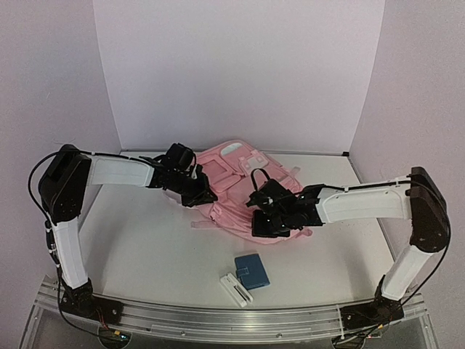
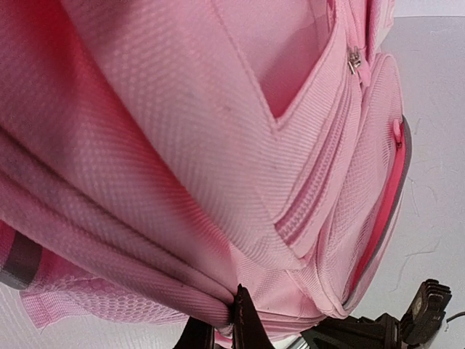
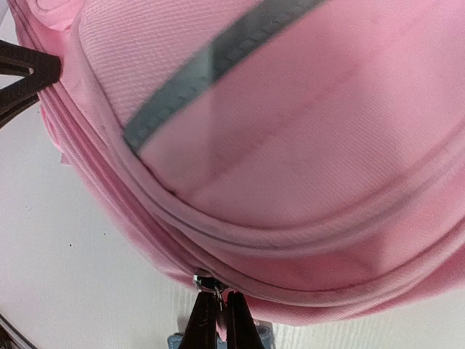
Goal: Pack the student bag
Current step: Zip the student bag at the center of the board.
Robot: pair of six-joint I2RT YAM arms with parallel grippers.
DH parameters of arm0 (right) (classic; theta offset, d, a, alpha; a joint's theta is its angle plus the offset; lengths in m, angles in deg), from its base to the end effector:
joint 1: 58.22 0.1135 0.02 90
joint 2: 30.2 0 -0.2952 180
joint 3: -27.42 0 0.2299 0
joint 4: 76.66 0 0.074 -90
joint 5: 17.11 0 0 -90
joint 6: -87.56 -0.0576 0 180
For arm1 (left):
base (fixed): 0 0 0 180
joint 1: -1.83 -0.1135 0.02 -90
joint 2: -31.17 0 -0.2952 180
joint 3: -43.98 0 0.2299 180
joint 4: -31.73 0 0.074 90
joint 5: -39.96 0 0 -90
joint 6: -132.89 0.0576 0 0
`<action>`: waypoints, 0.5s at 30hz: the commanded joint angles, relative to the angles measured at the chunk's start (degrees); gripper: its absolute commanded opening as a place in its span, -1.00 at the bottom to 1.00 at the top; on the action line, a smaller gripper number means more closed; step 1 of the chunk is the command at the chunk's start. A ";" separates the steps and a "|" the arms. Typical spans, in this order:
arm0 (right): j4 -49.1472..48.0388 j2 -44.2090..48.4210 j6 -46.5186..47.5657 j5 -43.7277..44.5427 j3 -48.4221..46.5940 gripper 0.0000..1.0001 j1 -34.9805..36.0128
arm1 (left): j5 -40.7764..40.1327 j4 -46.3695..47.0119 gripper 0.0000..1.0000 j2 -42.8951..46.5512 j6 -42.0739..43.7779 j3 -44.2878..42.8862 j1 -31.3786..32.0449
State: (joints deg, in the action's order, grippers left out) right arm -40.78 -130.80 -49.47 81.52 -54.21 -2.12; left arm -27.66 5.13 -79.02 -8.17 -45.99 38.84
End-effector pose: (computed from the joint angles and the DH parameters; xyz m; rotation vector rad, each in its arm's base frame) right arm 0.2119 0.2999 0.2219 -0.1435 2.5939 0.5226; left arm 0.3259 -0.2732 0.2183 -0.1179 2.6496 -1.1034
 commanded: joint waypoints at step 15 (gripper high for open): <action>7.72 4.17 6.54 3.68 0.21 -1.00 -3.13 | 2.13 -2.70 -0.54 -1.81 15.51 -9.95 -12.35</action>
State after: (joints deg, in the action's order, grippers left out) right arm -39.58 -127.27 -46.26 84.70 -52.26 -4.42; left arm -19.65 -2.10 -82.83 4.74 -53.74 30.75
